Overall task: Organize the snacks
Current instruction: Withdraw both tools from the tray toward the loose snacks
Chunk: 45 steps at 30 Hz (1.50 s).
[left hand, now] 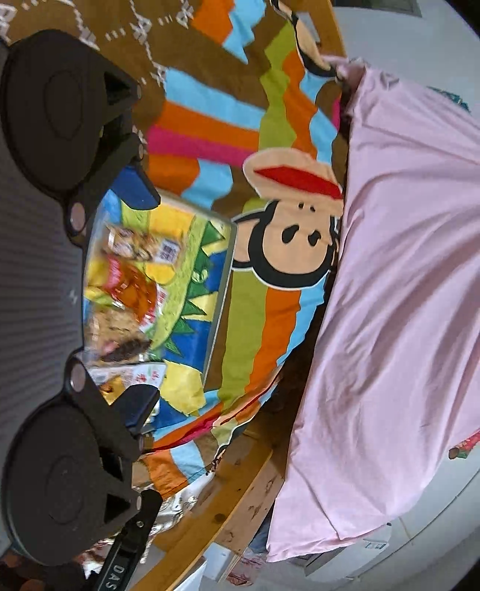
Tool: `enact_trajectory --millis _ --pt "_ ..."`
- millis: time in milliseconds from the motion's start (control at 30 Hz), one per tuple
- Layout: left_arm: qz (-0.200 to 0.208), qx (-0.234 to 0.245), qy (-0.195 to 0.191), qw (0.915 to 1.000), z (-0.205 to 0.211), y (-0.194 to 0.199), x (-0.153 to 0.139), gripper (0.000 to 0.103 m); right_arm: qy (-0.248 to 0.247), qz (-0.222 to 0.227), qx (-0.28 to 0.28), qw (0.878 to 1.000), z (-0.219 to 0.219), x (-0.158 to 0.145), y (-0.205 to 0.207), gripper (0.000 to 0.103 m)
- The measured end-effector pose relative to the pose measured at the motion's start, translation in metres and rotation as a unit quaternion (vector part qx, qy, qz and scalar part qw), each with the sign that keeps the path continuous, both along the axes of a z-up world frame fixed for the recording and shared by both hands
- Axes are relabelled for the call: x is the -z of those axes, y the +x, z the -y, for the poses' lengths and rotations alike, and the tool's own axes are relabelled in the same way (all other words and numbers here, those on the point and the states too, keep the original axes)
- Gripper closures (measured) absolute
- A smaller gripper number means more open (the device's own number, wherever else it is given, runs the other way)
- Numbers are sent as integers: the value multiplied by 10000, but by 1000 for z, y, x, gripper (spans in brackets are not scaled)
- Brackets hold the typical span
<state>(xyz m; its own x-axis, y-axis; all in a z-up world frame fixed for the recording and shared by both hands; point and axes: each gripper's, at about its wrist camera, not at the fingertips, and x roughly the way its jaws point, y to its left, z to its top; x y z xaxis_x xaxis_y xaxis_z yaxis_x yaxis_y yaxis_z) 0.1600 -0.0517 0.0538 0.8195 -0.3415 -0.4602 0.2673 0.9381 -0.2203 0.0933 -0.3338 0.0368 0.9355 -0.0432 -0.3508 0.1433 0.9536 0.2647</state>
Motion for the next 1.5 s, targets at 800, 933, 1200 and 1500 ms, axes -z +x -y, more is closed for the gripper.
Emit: enact_trajectory --millis 800,933,1200,1500 --pt "-1230 -307 1451 9813 -96 -74 44 0 -318 -1403 -1068 9838 -109 42 -65 1" --pt "-1369 -550 1338 9800 -102 -70 43 0 -465 -1571 -1262 9784 -119 47 -60 1" --pt "-1515 -447 1517 9757 -94 -64 48 0 -517 -1859 -1376 9715 -126 57 -48 1" --pt "-1510 -367 1867 9701 -81 -64 50 0 -497 -2094 -1345 9673 -125 64 -39 1"
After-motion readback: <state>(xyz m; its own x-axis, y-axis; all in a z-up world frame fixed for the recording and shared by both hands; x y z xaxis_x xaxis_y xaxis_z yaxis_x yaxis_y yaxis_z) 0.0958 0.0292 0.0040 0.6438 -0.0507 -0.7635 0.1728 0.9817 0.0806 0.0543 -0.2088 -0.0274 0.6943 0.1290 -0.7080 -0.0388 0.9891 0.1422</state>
